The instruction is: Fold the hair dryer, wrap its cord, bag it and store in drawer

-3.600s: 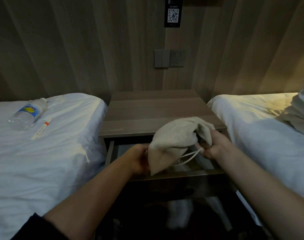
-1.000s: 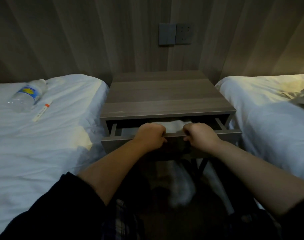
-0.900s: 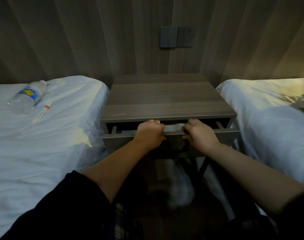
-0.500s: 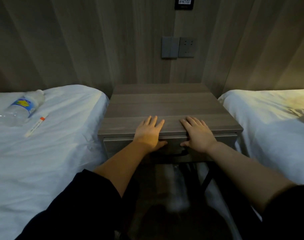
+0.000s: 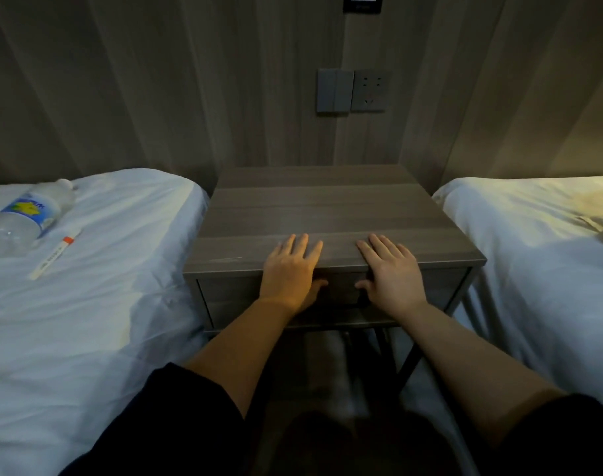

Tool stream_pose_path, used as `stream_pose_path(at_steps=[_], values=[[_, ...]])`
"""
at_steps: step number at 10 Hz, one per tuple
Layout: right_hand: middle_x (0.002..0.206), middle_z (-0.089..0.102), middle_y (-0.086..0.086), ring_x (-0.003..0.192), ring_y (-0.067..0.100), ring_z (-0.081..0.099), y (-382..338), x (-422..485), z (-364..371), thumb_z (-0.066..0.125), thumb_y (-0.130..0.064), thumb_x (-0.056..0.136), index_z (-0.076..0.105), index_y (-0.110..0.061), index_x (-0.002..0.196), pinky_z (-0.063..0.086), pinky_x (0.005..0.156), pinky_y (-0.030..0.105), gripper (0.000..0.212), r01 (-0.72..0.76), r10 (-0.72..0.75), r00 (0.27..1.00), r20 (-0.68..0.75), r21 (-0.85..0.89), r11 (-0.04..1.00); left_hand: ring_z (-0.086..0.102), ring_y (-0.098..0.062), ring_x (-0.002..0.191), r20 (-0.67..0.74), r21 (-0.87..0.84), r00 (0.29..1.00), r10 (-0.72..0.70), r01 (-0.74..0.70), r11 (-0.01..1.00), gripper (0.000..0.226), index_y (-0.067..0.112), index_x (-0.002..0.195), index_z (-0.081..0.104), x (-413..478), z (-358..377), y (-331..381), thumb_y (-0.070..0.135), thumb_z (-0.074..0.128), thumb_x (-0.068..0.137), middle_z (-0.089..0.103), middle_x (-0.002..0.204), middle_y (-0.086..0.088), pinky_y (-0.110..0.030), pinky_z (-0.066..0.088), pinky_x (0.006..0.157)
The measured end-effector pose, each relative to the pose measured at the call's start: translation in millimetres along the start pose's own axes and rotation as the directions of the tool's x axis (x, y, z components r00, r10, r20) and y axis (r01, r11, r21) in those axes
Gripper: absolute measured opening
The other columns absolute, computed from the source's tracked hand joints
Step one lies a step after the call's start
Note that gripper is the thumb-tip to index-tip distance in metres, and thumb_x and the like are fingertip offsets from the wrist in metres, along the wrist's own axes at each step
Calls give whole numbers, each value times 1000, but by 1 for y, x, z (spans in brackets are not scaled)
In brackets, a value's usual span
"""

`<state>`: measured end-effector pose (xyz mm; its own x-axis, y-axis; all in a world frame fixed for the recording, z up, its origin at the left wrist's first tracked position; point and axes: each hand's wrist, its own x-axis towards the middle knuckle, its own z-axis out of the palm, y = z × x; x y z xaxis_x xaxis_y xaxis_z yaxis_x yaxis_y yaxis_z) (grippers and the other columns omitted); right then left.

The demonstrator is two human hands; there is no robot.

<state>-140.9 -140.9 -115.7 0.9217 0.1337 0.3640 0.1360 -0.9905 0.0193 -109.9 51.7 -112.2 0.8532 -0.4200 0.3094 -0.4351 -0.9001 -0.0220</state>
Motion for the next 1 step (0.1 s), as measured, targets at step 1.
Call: stream_pose_path(at_steps=[1], values=[[153, 32, 12, 142, 27, 27, 2, 3, -8, 69, -41, 76, 28, -19, 146, 23, 116, 43, 83, 10, -15, 993, 116, 48, 999, 22, -28, 143, 13, 24, 1000, -1, 1, 1000, 77, 24, 147, 19, -1, 0, 0, 55, 52, 84, 25, 155, -8, -42, 19, 116]])
